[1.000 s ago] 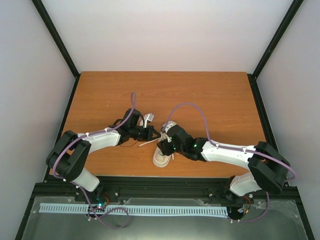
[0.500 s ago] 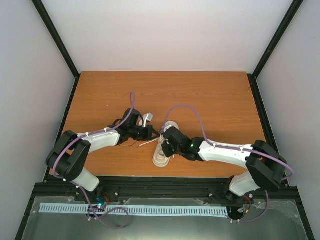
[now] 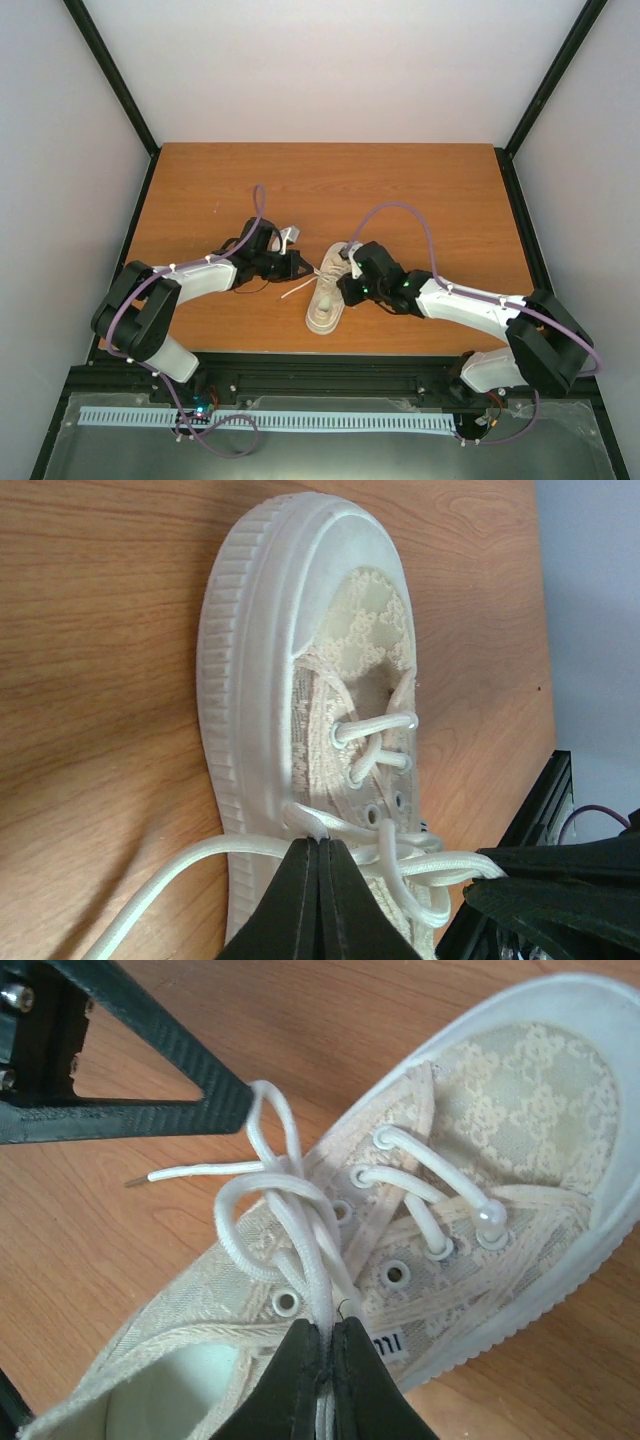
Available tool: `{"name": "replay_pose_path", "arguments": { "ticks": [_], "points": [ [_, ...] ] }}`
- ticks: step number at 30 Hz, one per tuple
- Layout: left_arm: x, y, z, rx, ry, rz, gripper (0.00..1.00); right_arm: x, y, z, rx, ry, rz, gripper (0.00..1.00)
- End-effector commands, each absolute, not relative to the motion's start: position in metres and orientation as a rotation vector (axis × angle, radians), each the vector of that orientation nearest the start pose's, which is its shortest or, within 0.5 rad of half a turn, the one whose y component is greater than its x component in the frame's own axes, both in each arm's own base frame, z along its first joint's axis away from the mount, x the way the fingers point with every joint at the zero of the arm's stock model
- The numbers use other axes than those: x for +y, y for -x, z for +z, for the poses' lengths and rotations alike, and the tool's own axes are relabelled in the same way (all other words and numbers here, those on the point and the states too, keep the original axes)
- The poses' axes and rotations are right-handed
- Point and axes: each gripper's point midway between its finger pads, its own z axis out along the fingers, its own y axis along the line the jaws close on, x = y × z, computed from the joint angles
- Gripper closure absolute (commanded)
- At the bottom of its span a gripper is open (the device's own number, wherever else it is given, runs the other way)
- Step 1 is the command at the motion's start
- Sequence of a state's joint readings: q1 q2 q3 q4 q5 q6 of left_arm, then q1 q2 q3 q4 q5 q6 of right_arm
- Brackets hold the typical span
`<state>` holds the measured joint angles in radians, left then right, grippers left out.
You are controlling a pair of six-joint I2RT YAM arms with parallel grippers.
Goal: Tie the shoes
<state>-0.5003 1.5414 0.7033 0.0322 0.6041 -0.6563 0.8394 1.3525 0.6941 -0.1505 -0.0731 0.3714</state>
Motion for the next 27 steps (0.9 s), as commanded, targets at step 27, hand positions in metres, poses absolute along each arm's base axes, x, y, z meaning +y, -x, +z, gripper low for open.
{"name": "replay_pose_path", "arguments": {
  "ticks": [27],
  "points": [
    [-0.209, -0.305, 0.042, 2.623, 0.068, -0.915, 0.99, 0.231, -0.232, 0.075, 2.494, 0.341, 0.802, 0.97]
  ]
}}
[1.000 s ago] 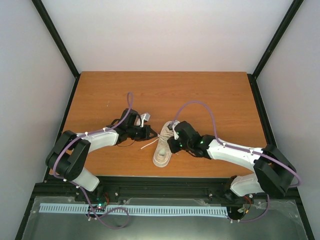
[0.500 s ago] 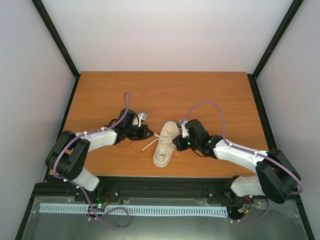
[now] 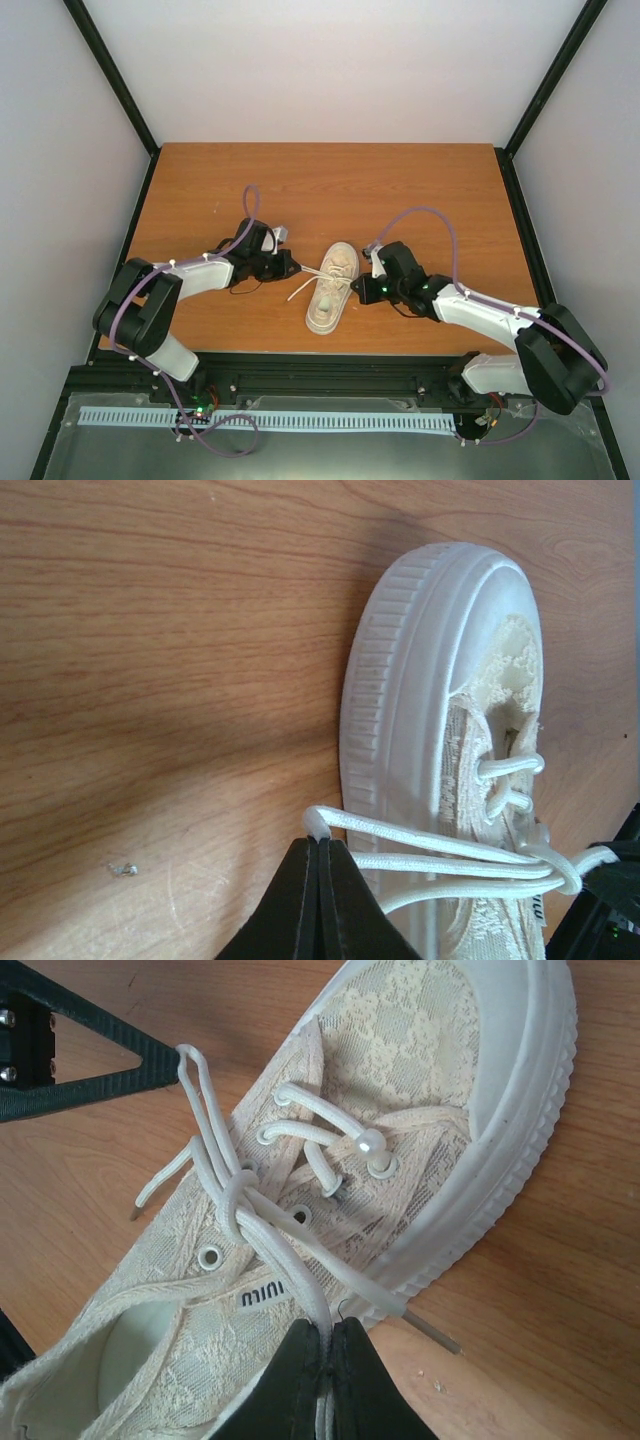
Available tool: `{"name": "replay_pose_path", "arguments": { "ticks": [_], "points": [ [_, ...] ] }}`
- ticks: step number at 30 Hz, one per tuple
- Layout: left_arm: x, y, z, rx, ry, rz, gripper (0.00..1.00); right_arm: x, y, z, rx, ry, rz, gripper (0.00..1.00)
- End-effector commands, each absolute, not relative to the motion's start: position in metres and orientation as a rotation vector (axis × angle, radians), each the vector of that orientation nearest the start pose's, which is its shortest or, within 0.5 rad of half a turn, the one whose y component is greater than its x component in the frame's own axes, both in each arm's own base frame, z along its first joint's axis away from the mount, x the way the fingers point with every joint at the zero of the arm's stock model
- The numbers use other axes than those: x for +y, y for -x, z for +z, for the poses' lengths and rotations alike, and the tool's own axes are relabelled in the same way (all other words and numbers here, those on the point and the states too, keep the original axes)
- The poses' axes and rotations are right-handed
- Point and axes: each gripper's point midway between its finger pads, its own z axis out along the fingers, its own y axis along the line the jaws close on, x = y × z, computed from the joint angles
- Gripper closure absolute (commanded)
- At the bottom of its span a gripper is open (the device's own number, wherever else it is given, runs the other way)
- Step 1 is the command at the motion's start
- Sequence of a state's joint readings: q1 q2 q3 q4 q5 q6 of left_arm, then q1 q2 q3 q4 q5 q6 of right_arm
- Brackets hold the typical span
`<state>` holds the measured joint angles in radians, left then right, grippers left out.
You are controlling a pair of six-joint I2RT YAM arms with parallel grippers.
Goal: Tie the shoes
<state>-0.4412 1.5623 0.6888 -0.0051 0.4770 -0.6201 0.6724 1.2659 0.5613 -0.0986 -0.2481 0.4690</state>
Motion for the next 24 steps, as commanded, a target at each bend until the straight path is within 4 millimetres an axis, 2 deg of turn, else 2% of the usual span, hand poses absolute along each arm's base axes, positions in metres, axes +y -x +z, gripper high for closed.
{"name": "replay_pose_path", "arguments": {
  "ticks": [1, 6, 11, 16, 17, 18, 20, 21, 22, 23, 24],
  "points": [
    [-0.206, -0.306, 0.040, 2.624, 0.082, -0.906, 0.99, 0.231, -0.232, 0.075, 2.496, 0.338, 0.803, 0.97],
    [-0.196, -0.308, 0.036, 2.623, 0.130, -0.897, 0.99, 0.226, -0.229, 0.071, 2.504, 0.330, 0.807, 0.97],
    [-0.194, -0.308, 0.037, 2.615, 0.133, -0.898, 0.99, 0.226, -0.226, 0.066, 2.511, 0.339, 0.821, 0.97],
    [-0.202, -0.309, 0.051, 2.563, 0.065, -0.956, 0.99, 0.233, -0.224, 0.079, 2.464, 0.389, 0.877, 0.94],
    [-0.203, -0.310, 0.055, 2.548, 0.048, -0.962, 0.98, 0.233, -0.225, 0.082, 2.453, 0.394, 0.879, 0.89],
    [-0.203, -0.309, 0.060, 2.534, 0.029, -0.966, 0.93, 0.233, -0.225, 0.085, 2.442, 0.401, 0.880, 0.81],
    [-0.203, -0.310, 0.071, 2.495, -0.005, -0.964, 0.71, 0.232, -0.226, 0.091, 2.423, 0.405, 0.869, 0.51],
    [-0.201, -0.309, 0.076, 2.476, -0.019, -0.953, 0.56, 0.230, -0.227, 0.095, 2.413, 0.404, 0.856, 0.36],
    [-0.199, -0.309, 0.082, 2.454, -0.031, -0.939, 0.42, 0.228, -0.228, 0.098, 2.404, 0.401, 0.840, 0.25],
    [-0.196, -0.308, 0.086, 2.438, -0.040, -0.919, 0.31, 0.226, -0.229, 0.102, 2.392, 0.399, 0.823, 0.17],
    [-0.194, -0.308, 0.092, 2.420, -0.050, -0.902, 0.22, 0.224, -0.231, 0.106, 2.384, 0.397, 0.808, 0.04]
  ]
}}
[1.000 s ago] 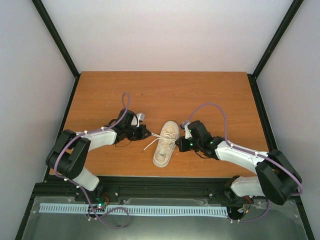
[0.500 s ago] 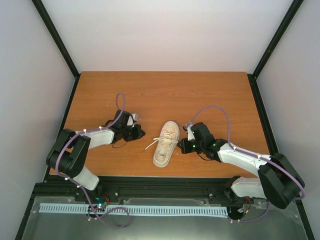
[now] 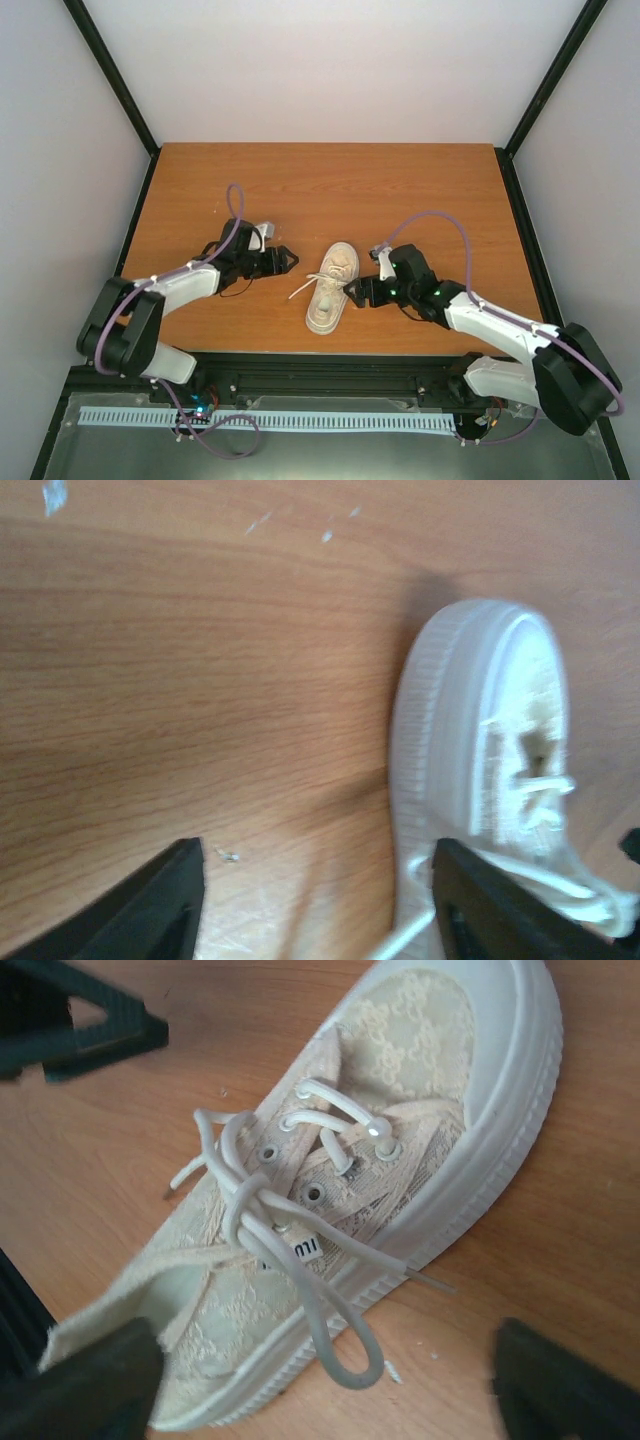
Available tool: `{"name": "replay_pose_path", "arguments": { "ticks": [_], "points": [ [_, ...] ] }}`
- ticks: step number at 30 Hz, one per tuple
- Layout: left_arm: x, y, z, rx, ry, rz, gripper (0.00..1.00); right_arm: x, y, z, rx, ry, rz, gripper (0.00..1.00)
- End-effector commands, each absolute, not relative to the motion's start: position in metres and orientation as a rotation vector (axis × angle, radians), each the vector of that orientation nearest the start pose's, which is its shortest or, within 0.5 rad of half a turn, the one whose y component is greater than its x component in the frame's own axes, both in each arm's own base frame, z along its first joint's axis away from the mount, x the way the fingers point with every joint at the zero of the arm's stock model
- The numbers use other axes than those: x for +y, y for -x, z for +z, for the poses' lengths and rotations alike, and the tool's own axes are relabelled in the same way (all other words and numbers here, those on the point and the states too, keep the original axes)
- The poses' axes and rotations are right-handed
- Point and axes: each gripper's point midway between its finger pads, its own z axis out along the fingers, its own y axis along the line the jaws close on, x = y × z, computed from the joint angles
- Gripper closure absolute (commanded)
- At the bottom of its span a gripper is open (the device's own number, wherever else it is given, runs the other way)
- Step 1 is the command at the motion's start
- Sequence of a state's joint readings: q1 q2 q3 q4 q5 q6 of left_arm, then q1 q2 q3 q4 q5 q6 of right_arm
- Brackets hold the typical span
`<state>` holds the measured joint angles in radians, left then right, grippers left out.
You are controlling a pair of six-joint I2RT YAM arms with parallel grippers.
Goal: Tie the shoes
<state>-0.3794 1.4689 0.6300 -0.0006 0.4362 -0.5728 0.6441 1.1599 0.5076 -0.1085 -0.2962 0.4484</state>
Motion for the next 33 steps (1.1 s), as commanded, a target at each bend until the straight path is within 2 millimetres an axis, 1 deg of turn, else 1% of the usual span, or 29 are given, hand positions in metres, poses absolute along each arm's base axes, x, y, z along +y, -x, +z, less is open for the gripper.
{"name": "replay_pose_path", "arguments": {
  "ticks": [1, 2, 3, 5, 6, 8, 11, 13, 15, 16, 17, 18, 19, 21, 23, 24, 25, 27, 29, 31, 33],
  "points": [
    [-0.191, -0.308, 0.097, 2.402, -0.059, -0.883, 0.14, 0.222, -0.232, 0.111, 2.371, 0.397, 0.797, 0.01],
    [-0.189, -0.307, 0.103, 2.385, -0.068, -0.871, 0.07, 0.221, -0.233, 0.114, 2.362, 0.397, 0.789, 0.00],
    [-0.189, -0.306, 0.110, 2.364, -0.089, -0.869, 0.02, 0.220, -0.235, 0.116, 2.357, 0.394, 0.780, 0.00],
    [-0.191, -0.303, 0.121, 2.327, -0.133, -0.882, 0.00, 0.218, -0.238, 0.118, 2.351, 0.381, 0.772, 0.00],
    [-0.192, -0.301, 0.126, 2.312, -0.151, -0.893, 0.00, 0.218, -0.239, 0.117, 2.355, 0.367, 0.776, 0.00],
    [-0.198, -0.297, 0.129, 2.298, -0.201, -0.941, 0.01, 0.223, -0.237, 0.115, 2.351, 0.358, 0.830, 0.01],
    [-0.214, -0.285, 0.128, 2.274, -0.275, -1.079, 0.04, 0.237, -0.229, 0.113, 2.327, 0.382, 0.970, 0.07],
    [-0.222, -0.280, 0.125, 2.261, -0.319, -1.151, 0.07, 0.246, -0.220, 0.112, 2.313, 0.433, 1.054, 0.07],
    [-0.225, -0.278, 0.119, 2.276, -0.342, -1.173, 0.10, 0.250, -0.214, 0.106, 2.329, 0.465, 1.099, 0.07],
    [-0.227, -0.278, 0.116, 2.285, -0.346, -1.177, 0.12, 0.250, -0.214, 0.101, 2.347, 0.459, 1.091, 0.08],
    [-0.230, -0.277, 0.116, 2.280, -0.366, -1.187, 0.13, 0.247, -0.216, 0.096, 2.366, 0.434, 1.064, 0.09],
    [-0.235, -0.276, 0.119, 2.262, -0.399, -1.196, 0.15, 0.240, -0.222, 0.090, 2.388, 0.385, 1.002, 0.11],
    [-0.239, -0.274, 0.122, 2.245, -0.438, -1.187, 0.16, 0.233, -0.226, 0.085, 2.409, 0.333, 0.955, 0.15],
    [-0.248, -0.271, 0.129, 2.214, -0.528, -1.124, 0.19, 0.226, -0.231, 0.083, 2.409, 0.253, 0.969, 0.22],
    [-0.257, -0.270, 0.136, 2.163, -0.633, -1.058, 0.21, 0.222, -0.235, 0.089, 2.369, 0.185, 1.041, 0.23],
    [-0.261, -0.269, 0.139, 2.135, -0.675, -1.032, 0.22, 0.220, -0.237, 0.093, 2.355, 0.164, 1.056, 0.22],
    [-0.269, -0.267, 0.144, 2.069, -0.757, -0.986, 0.23, 0.213, -0.243, 0.096, 2.350, 0.096, 1.044, 0.21],
    [-0.275, -0.265, 0.144, 2.013, -0.832, -0.943, 0.25, 0.203, -0.249, 0.091, 2.359, -0.007, 1.033, 0.23],
    [-0.283, -0.263, 0.140, 1.977, -0.904, -0.896, 0.26, 0.192, -0.254, 0.083, 2.365, -0.113, 1.051, 0.26],
    [-0.291, -0.264, 0.136, 1.969, -0.943, -0.865, 0.28, 0.189, -0.255, 0.076, 2.376, -0.165, 1.079, 0.28],
    [-0.294, -0.268, 0.133, 1.990, -0.917, -0.866, 0.31, 0.192, -0.254, 0.071, 2.406, -0.186, 1.099, 0.31]
  ]
}}
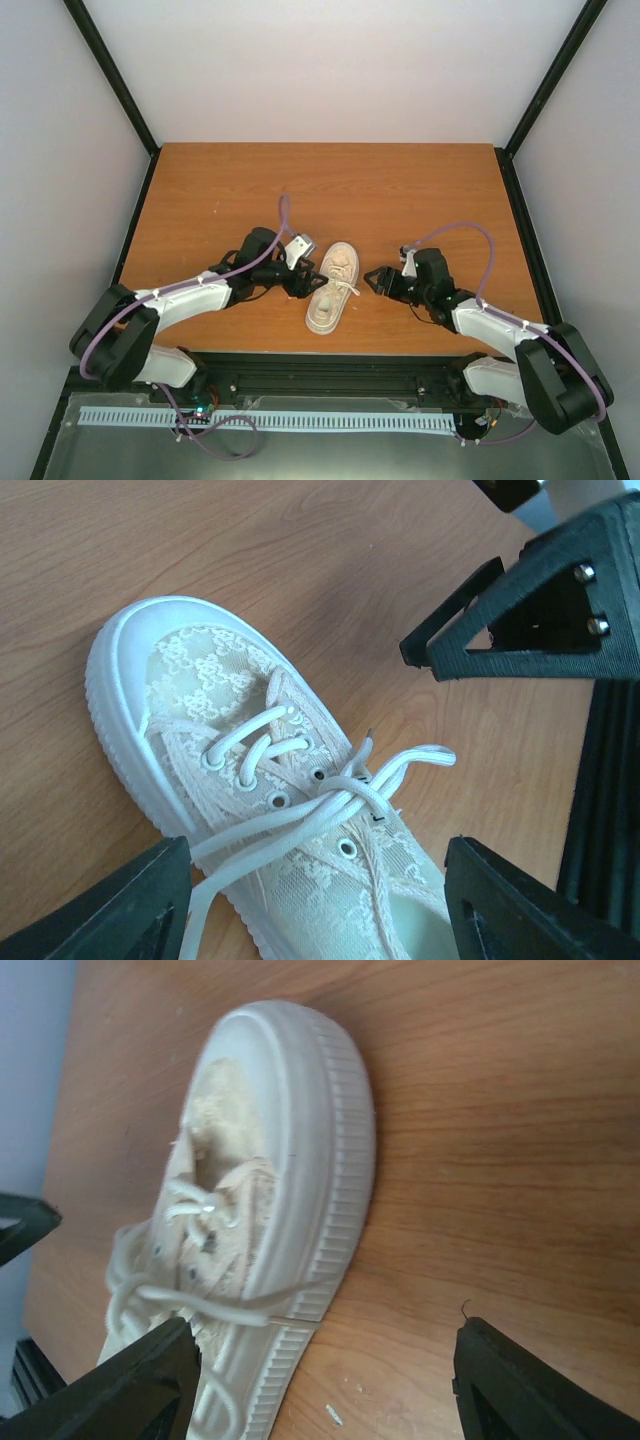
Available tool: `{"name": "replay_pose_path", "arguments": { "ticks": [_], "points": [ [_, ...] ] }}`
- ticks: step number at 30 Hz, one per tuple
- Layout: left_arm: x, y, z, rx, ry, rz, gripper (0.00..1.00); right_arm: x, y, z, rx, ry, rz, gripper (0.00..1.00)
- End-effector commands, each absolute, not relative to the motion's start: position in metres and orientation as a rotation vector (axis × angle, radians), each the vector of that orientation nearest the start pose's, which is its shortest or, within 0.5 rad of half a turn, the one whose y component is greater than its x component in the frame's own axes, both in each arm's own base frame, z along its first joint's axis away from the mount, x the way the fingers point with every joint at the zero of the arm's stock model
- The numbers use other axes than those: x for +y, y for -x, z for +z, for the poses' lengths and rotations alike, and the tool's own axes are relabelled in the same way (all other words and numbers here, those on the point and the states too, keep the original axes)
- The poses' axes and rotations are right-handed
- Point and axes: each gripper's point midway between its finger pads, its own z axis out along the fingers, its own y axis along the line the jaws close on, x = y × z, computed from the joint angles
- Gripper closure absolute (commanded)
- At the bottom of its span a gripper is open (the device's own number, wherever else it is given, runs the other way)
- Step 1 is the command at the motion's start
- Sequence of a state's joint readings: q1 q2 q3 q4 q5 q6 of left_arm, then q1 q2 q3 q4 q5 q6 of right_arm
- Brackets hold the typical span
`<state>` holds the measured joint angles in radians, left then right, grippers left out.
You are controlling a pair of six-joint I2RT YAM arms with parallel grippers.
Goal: Tie the shoes
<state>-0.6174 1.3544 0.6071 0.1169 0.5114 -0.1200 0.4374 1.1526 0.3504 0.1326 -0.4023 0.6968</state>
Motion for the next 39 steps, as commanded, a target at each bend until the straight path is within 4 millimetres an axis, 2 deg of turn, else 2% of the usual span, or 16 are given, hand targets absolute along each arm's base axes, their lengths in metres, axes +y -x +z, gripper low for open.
{"name": "replay_pose_path", "arguments": {
  "ticks": [1, 7, 15, 25, 30, 36, 39],
  "points": [
    [-0.293, -0.272, 0.132, 1.999, -0.887, -0.859, 0.32, 0.194, -0.254, 0.069, 2.410, -0.195, 1.122, 0.33],
    [-0.284, -0.279, 0.135, 2.011, -0.772, -0.853, 0.31, 0.205, -0.251, 0.064, 2.449, -0.266, 1.229, 0.42],
    [-0.245, -0.285, 0.137, 2.019, -0.611, -0.841, 0.27, 0.216, -0.249, 0.057, 2.482, -0.352, 1.336, 0.45],
    [-0.232, -0.285, 0.143, 1.999, -0.578, -0.785, 0.26, 0.241, -0.249, 0.054, 2.505, -0.364, 1.436, 0.49],
    [-0.230, -0.286, 0.146, 1.985, -0.565, -0.782, 0.26, 0.248, -0.251, 0.054, 2.506, -0.383, 1.473, 0.67],
    [-0.223, -0.286, 0.146, 1.990, -0.533, -0.756, 0.26, 0.241, -0.254, 0.050, 2.514, -0.402, 1.389, 0.96],
    [-0.218, -0.287, 0.145, 1.999, -0.498, -0.746, 0.26, 0.238, -0.255, 0.050, 2.517, -0.397, 1.360, 0.97]
  ]
}}
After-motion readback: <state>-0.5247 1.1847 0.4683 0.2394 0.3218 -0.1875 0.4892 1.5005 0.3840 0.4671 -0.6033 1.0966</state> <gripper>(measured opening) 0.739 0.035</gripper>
